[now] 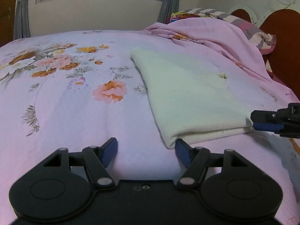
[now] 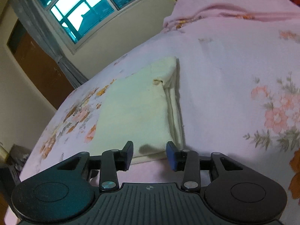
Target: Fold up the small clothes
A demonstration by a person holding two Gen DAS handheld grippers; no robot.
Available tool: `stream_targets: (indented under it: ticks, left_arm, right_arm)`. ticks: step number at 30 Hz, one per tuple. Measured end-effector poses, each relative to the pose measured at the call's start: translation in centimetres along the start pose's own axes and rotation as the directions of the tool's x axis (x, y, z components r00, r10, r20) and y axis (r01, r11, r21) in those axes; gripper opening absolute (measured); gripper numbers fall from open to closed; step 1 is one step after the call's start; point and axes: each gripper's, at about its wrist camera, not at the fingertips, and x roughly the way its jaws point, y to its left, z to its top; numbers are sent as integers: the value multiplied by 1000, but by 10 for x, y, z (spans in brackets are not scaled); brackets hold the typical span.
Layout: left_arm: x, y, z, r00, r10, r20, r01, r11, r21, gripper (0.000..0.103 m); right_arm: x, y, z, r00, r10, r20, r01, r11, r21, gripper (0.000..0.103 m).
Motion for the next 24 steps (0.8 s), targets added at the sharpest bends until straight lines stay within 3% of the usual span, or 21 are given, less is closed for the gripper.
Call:
stream_targets:
  ticks: [7, 12, 20, 23, 24]
  left_arm:
    - [-2, 7, -3, 1000, -13, 13, 13, 999, -43, 68]
    - [-6, 22, -4, 998, -55, 28, 58, 990, -132, 68]
    - [0, -1, -2, 1000, 12, 0, -12, 1000, 0, 69]
    - [-2, -3, -1, 1000, -2, 7, 1, 1000, 10, 66]
    - [-2, -1, -1, 1000, -12, 10, 12, 1000, 4, 66]
  right_arm:
    - [15, -19, 5, 999, 29, -24, -25, 987, 160, 39]
    - [6, -20, 0, 1000, 27, -10, -24, 976, 217, 39]
    - [10, -22, -3, 998, 53, 39, -62, 956, 288, 39]
    - [12, -21, 1, 996, 55, 75, -74, 954, 291, 39]
    - [13, -20, 1, 996, 51, 68, -68, 956, 284, 30]
